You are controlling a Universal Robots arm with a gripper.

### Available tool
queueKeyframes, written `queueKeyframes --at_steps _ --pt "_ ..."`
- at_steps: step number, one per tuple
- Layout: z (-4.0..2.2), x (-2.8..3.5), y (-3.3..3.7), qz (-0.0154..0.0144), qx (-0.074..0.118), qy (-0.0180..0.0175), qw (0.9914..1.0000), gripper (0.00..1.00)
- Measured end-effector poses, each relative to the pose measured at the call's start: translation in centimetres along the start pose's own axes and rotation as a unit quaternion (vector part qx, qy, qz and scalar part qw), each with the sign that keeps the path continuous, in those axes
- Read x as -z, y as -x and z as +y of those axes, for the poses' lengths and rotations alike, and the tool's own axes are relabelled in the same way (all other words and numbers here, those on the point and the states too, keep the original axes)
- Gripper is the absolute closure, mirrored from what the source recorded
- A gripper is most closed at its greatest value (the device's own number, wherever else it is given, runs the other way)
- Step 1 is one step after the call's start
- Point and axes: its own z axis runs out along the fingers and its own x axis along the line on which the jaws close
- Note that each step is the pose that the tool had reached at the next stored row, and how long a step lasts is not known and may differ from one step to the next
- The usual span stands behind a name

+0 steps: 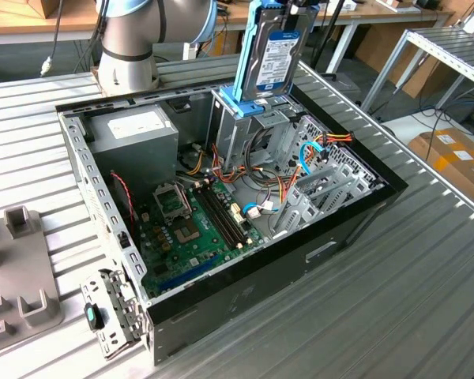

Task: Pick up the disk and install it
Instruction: 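Pick up the disk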

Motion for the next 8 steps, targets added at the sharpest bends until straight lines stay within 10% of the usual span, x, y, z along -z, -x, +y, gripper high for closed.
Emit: queueKeyframes --at_steps 8 --pt "-0.04 0.0 -0.49 0.0006 0.0 0.0 1.0 0.65"
